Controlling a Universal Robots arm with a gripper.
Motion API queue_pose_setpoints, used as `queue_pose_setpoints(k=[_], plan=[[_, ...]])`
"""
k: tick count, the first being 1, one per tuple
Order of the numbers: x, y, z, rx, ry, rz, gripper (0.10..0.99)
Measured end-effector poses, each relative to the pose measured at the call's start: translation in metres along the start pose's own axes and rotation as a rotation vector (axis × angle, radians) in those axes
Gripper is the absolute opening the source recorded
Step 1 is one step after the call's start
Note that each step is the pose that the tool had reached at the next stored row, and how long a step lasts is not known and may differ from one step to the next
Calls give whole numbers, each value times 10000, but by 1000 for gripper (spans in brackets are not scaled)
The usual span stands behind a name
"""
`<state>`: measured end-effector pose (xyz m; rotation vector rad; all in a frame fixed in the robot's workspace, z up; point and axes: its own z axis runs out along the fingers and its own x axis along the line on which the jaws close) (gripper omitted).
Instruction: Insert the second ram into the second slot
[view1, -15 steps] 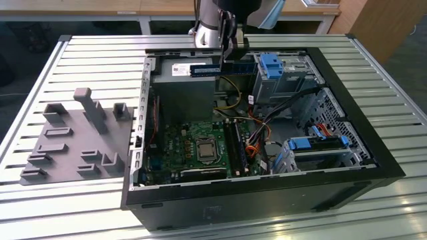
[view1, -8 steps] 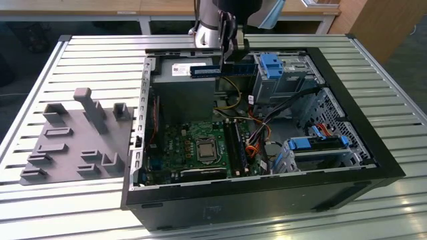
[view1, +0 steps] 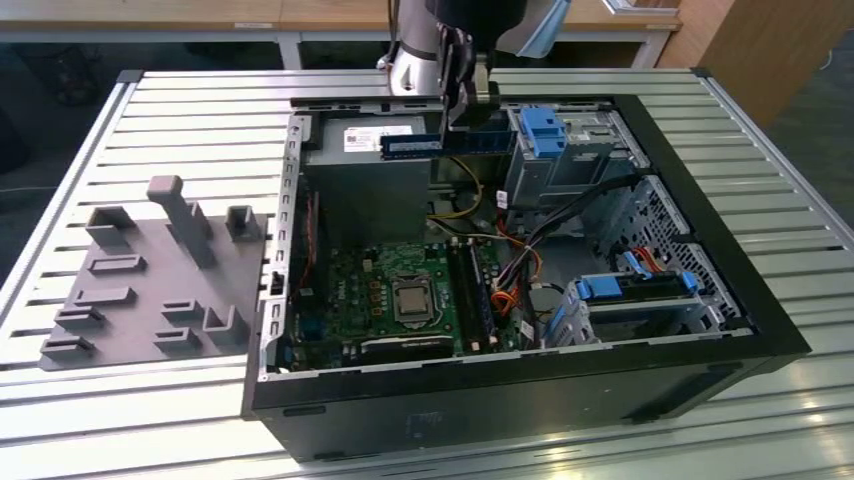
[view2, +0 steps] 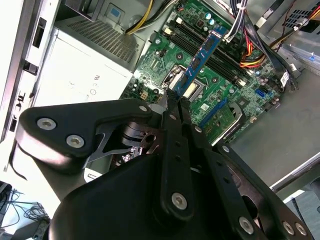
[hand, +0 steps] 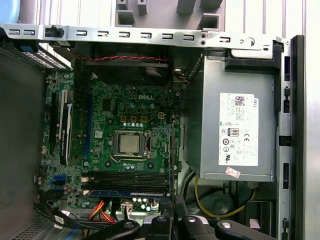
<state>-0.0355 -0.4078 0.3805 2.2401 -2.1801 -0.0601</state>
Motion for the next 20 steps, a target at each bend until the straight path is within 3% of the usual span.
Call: queue_pose_setpoints(k=[20], plan=[[46,1,3,0,1,0,137]])
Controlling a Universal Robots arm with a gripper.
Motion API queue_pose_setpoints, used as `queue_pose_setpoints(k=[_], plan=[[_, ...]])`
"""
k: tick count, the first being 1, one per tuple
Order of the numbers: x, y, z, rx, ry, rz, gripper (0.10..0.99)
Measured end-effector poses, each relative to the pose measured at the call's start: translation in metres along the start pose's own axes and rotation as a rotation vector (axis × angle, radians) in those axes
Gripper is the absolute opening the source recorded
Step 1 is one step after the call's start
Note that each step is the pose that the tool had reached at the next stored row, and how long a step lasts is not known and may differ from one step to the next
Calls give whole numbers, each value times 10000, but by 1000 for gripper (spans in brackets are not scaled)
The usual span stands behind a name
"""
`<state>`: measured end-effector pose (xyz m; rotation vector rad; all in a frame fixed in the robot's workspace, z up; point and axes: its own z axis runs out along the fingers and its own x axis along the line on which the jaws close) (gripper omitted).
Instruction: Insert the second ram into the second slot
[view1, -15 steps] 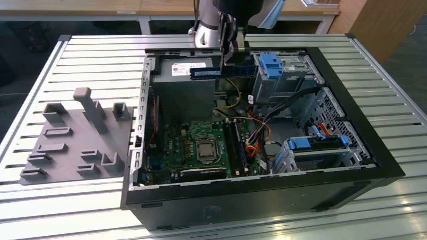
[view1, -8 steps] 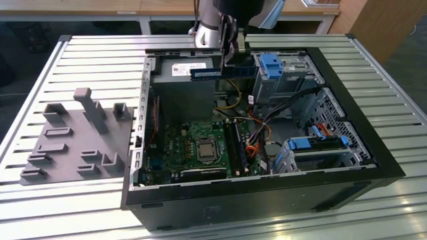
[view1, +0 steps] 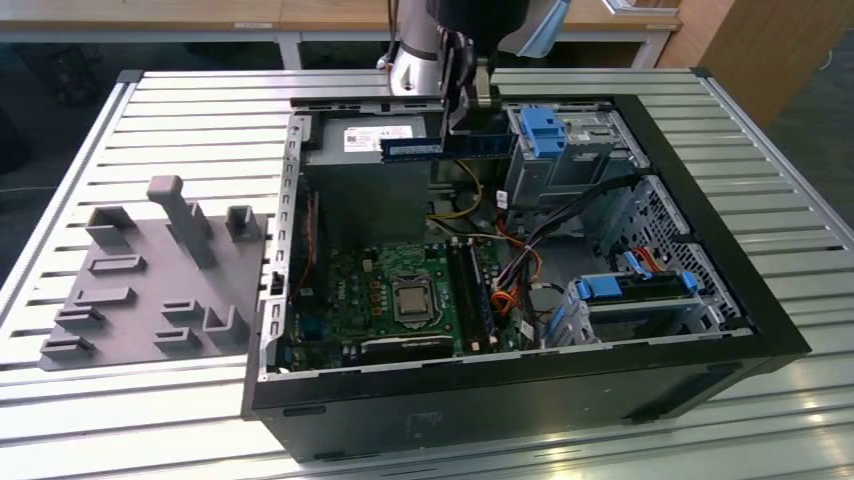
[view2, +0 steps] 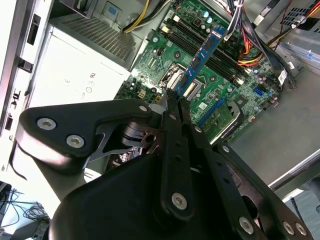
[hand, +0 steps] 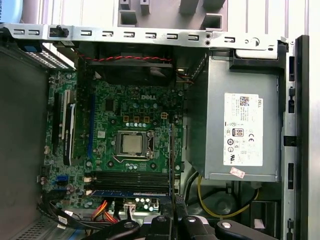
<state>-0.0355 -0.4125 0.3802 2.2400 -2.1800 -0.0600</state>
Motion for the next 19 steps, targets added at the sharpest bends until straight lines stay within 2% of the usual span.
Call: queue_pose_setpoints(k=[16,19], plan=[[79,2,10,1,-1,15,137],[82,2,11,5,-10,282,137]])
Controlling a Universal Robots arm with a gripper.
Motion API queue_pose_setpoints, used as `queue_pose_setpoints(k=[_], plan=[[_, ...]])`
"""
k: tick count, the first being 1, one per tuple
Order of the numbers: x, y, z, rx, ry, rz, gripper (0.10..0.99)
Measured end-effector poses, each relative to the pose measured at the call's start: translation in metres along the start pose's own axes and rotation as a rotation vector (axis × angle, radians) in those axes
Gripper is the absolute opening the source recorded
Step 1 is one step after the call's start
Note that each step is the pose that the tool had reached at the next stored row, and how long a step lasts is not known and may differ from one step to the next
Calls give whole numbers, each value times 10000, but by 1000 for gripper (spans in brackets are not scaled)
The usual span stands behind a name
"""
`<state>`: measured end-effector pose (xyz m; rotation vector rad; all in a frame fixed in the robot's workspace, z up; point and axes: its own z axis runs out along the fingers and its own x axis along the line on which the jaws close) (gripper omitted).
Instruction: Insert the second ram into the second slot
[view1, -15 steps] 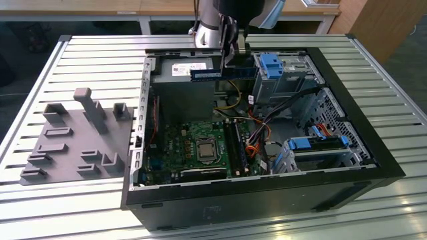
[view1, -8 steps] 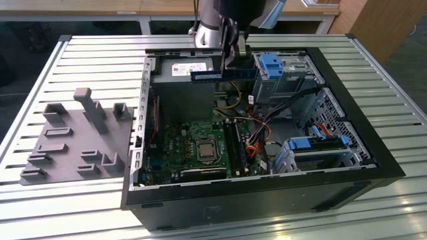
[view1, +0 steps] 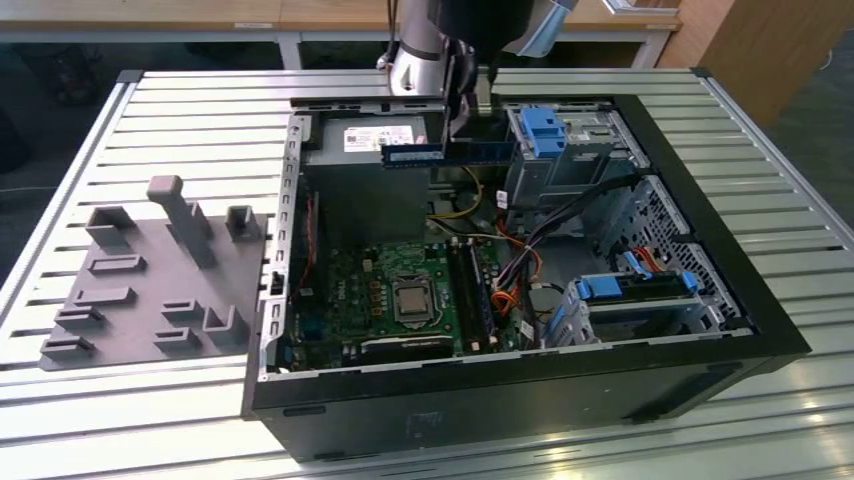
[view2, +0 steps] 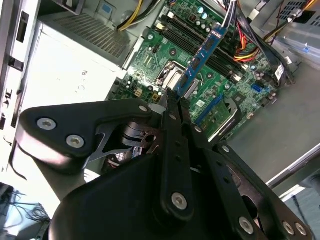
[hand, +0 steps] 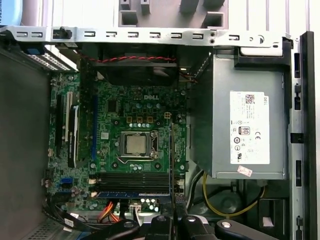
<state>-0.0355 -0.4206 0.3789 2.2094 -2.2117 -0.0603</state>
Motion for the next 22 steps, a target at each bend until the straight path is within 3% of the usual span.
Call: queue_pose_setpoints(k=[5,12,22], plan=[[10,-1,4,9,-22,553,137],[73,0,8,11,-25,621,137],[79,0,9,14,-32,828,137]])
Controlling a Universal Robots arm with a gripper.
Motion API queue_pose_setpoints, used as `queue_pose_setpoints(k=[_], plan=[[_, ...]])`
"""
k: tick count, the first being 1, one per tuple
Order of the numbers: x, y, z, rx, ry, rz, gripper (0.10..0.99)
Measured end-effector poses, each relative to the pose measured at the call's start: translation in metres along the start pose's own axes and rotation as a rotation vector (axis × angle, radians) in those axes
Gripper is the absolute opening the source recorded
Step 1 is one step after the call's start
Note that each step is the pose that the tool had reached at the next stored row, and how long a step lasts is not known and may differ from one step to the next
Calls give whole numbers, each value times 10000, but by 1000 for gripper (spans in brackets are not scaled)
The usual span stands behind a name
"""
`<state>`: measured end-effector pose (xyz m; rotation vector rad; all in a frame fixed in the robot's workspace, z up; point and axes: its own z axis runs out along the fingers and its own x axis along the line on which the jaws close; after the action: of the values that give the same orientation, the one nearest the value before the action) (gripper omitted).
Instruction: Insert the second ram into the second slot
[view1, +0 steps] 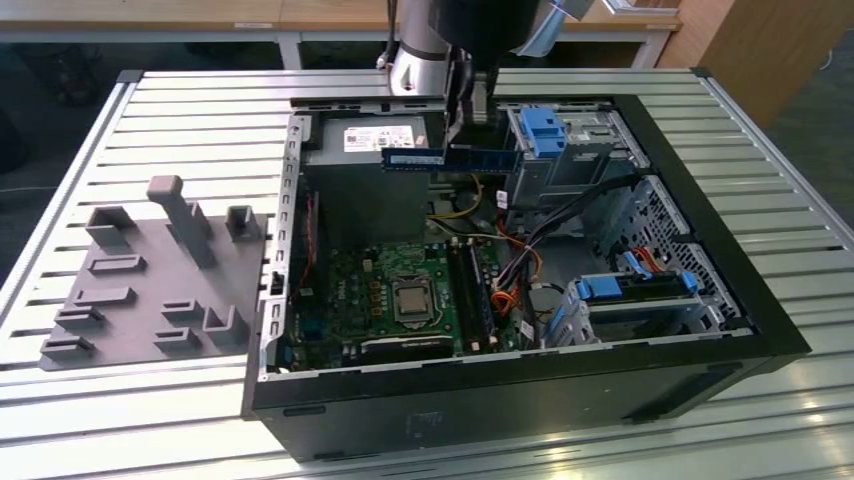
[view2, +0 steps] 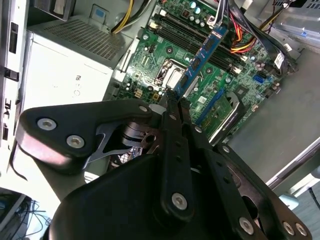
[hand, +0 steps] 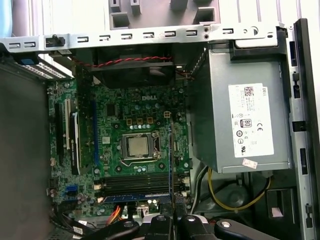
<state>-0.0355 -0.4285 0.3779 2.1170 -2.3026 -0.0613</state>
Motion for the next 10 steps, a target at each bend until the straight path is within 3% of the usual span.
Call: queue_pose_setpoints(k=[10], plan=[[0,0,1,8,-17,455,137]])
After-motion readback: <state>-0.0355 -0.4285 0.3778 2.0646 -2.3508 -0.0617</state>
